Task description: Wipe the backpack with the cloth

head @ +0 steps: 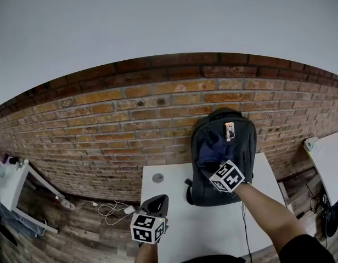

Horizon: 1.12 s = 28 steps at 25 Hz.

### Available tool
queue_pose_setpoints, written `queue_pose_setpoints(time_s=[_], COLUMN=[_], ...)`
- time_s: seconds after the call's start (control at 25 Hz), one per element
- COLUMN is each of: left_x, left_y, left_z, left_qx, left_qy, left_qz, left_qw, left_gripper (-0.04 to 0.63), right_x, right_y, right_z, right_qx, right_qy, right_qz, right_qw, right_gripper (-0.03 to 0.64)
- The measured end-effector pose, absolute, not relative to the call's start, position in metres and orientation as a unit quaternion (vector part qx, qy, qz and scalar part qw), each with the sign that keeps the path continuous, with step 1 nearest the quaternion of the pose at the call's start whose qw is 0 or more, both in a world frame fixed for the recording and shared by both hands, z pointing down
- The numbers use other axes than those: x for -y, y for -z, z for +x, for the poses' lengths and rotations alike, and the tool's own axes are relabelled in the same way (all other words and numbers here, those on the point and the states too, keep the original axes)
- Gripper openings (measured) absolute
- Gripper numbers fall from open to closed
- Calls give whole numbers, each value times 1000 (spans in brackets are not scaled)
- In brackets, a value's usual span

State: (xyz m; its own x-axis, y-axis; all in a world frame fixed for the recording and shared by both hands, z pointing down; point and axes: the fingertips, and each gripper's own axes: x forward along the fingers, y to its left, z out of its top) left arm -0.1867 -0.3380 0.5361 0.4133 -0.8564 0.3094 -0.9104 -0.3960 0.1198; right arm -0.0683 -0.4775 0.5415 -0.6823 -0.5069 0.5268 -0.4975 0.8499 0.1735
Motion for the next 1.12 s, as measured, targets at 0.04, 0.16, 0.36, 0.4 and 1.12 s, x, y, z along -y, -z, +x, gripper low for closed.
queue_pose_setpoints(time_s=[0.04, 0.16, 0.36, 0.4, 1.12], left_x=[338, 338, 337, 337, 338], left_y=[-536, -537, -540, -540, -553], left_z=[-187, -186, -182, -181, -193], left_qx=[532, 529, 523, 522, 529], left_qy=[-100, -101, -104, -105, -109], left_qz=[830, 831, 834, 835, 828], left_qw=[136, 137, 139, 139, 153], left_gripper=[-12, -12, -12, -12, -12], right_x=[469, 447, 413, 407, 342], right_y=[-548, -566, -592, -599, -700], right_z=[-68, -66, -61, -60, -83], right_qx=[917, 916, 918, 918, 900], right_qy=[9, 8, -25, -29, -92], right_qz=[269, 262, 252, 247, 218], right_qw=[296, 304, 304, 307, 367], right_gripper=[31, 30, 30, 30, 29])
